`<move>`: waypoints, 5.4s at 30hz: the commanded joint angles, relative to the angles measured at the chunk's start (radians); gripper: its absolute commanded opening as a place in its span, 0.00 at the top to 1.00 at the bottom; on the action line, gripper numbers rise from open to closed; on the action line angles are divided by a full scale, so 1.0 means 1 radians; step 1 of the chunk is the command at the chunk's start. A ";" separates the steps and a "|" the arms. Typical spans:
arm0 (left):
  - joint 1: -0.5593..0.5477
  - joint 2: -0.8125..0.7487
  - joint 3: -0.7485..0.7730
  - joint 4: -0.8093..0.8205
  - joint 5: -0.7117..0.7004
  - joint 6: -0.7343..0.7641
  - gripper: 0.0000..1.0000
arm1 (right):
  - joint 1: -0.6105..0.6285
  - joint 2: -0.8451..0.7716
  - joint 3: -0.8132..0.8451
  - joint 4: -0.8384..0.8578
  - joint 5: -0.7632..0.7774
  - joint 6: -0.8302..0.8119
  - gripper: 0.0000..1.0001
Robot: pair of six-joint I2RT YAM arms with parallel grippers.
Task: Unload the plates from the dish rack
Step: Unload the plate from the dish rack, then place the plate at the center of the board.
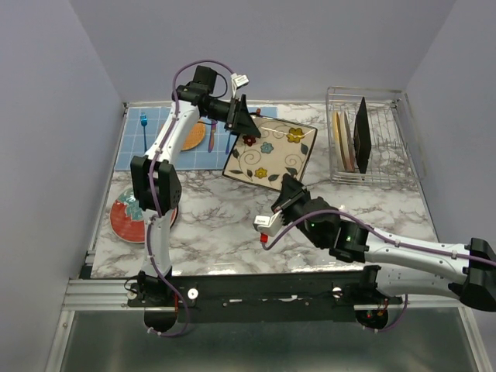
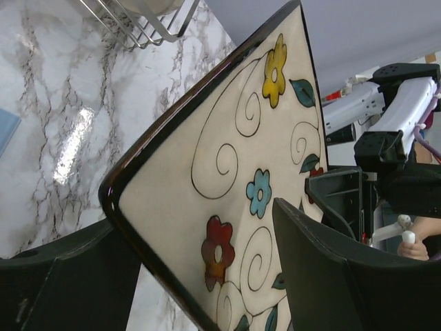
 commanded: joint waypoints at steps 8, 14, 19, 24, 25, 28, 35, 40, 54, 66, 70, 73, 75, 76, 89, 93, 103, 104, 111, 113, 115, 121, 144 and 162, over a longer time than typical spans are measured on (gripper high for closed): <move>-0.023 0.000 -0.057 -0.028 0.049 0.049 0.46 | 0.016 -0.032 0.059 0.293 0.017 -0.091 0.99; -0.026 -0.014 -0.112 -0.042 0.053 0.083 0.74 | 0.018 -0.038 0.042 0.307 0.009 -0.105 0.99; -0.026 -0.023 -0.122 -0.047 0.058 0.084 1.00 | 0.018 -0.043 0.015 0.327 0.003 -0.125 0.99; -0.025 -0.061 -0.172 -0.039 0.066 0.084 1.00 | 0.018 -0.045 -0.007 0.350 -0.004 -0.143 0.99; -0.025 -0.075 -0.202 -0.029 0.072 0.084 1.00 | 0.018 -0.045 -0.015 0.362 -0.006 -0.151 0.99; -0.020 -0.096 -0.242 0.004 0.070 0.062 1.00 | 0.018 -0.049 -0.044 0.383 -0.011 -0.166 0.99; 0.017 -0.098 -0.273 0.040 0.072 0.020 1.00 | 0.018 -0.071 -0.108 0.417 -0.023 -0.198 0.77; 0.035 -0.113 -0.323 0.051 0.064 0.019 1.00 | 0.019 -0.077 -0.127 0.420 -0.029 -0.200 0.60; 0.081 -0.112 -0.383 -0.038 0.037 0.115 1.00 | 0.045 -0.152 -0.216 0.373 -0.020 -0.180 0.33; 0.167 -0.060 -0.393 -0.361 0.014 0.475 1.00 | 0.045 -0.210 -0.252 0.310 -0.005 -0.160 0.33; 0.204 -0.020 -0.397 -0.495 0.012 0.623 1.00 | 0.045 -0.209 -0.249 0.308 -0.006 -0.162 0.33; 0.215 -0.024 -0.438 -0.495 0.000 0.653 1.00 | 0.045 -0.203 -0.249 0.313 -0.011 -0.166 0.33; 0.215 -0.033 -0.457 -0.495 -0.002 0.663 1.00 | 0.045 -0.203 -0.255 0.313 -0.014 -0.166 0.33; 0.215 -0.035 -0.458 -0.495 -0.002 0.664 1.00 | 0.044 -0.201 -0.257 0.314 -0.017 -0.166 0.34; 0.222 -0.040 -0.538 -0.495 0.020 0.701 1.00 | 0.045 -0.206 -0.278 0.319 -0.023 -0.177 0.36; 0.222 -0.026 -0.572 -0.493 0.037 0.720 1.00 | 0.044 -0.209 -0.291 0.319 -0.029 -0.182 0.36; 0.219 0.020 -0.618 -0.495 0.061 0.770 1.00 | 0.045 -0.193 -0.291 0.327 -0.044 -0.191 0.37; 0.219 0.028 -0.620 -0.495 0.060 0.776 1.00 | 0.045 -0.190 -0.286 0.325 -0.046 -0.191 0.37; 0.213 0.062 -0.615 -0.493 0.047 0.810 1.00 | 0.045 -0.184 -0.282 0.319 -0.049 -0.195 0.38; 0.213 0.080 -0.613 -0.493 0.041 0.819 1.00 | 0.045 -0.183 -0.280 0.320 -0.051 -0.195 0.38; 0.212 0.092 -0.615 -0.493 0.035 0.830 1.00 | 0.044 -0.181 -0.282 0.320 -0.055 -0.194 0.39; 0.210 0.102 -0.604 -0.446 0.000 0.798 0.97 | 0.045 -0.186 -0.291 0.316 -0.061 -0.192 0.39; 0.207 0.074 -0.635 -0.121 -0.189 0.485 0.71 | 0.052 -0.212 -0.314 0.316 -0.072 -0.199 0.41; 0.209 0.045 -0.613 -0.067 -0.313 0.433 0.52 | 0.055 -0.224 -0.328 0.308 -0.077 -0.194 0.42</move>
